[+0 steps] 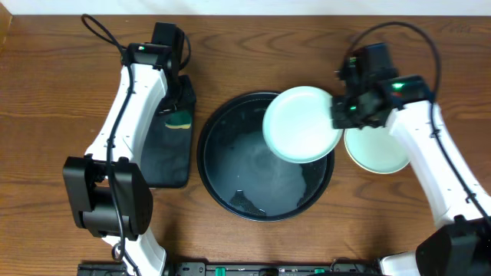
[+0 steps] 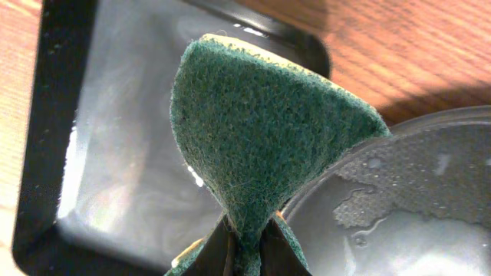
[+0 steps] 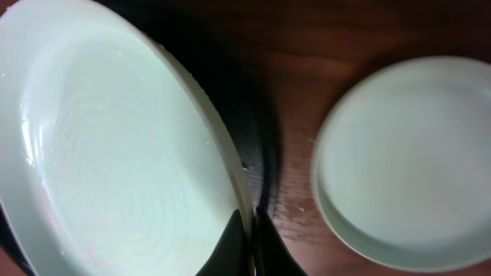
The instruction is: Clean dirty plates on tray and stack at the side
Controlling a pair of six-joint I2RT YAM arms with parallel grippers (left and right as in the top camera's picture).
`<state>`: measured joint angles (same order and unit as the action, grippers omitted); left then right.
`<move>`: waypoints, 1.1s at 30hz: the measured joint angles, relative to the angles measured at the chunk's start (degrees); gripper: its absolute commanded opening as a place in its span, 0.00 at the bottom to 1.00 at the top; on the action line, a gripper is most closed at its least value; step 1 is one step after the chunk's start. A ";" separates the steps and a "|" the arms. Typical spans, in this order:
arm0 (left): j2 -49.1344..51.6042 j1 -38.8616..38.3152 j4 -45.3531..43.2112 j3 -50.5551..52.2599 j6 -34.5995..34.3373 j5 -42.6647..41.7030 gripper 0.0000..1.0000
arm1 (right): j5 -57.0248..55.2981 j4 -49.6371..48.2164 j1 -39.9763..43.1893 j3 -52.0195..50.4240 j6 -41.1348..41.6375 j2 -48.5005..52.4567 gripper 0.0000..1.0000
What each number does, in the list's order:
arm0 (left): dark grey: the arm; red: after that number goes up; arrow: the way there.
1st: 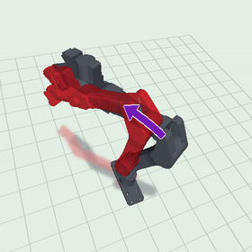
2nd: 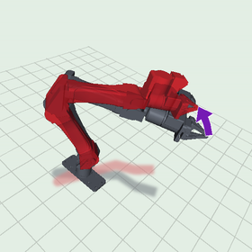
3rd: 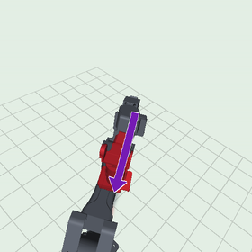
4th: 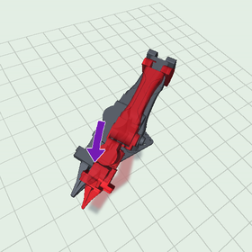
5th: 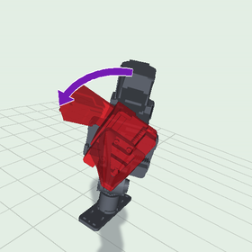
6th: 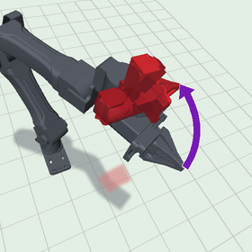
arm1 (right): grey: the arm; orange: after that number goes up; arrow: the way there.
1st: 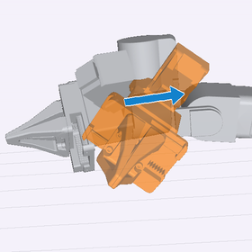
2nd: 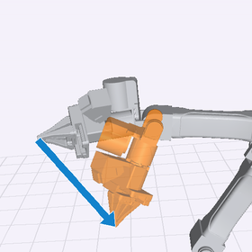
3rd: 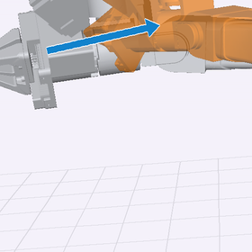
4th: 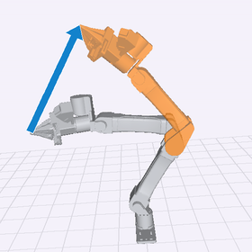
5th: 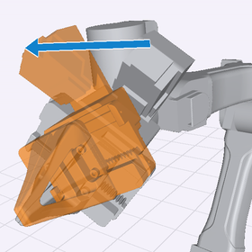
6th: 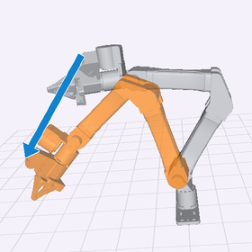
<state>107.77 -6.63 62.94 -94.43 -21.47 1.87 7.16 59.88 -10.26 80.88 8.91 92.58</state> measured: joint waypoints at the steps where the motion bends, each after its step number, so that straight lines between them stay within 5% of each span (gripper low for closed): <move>1: 0.00 0.22 0.11 0.00 0.26 0.00 0.08 | 0.70 0.52 2.05 0.00 -0.02 0.00 0.01; 15: 0.00 0.44 0.26 0.00 0.79 0.00 0.08 | -3.93 -0.46 30.05 -5.88 6.67 -0.09 0.01; 24: 0.00 0.44 0.26 0.00 1.25 0.00 0.08 | -5.07 -10.60 34.05 -17.46 8.33 -0.13 0.01; 26: 0.00 0.44 0.28 0.00 1.77 0.00 0.08 | -4.09 -12.85 34.07 -19.32 8.50 -0.17 0.07; 29: 0.00 0.44 0.28 0.00 2.34 0.00 0.08 | -2.29 -14.10 33.97 -20.92 8.66 -0.17 0.36; 33: 0.00 0.44 0.31 0.00 2.51 0.00 0.08 | -1.07 -14.29 33.64 -21.05 8.87 -0.24 0.45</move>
<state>107.77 -6.20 63.24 -94.43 -18.96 1.87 6.09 45.58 23.38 59.83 17.78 92.33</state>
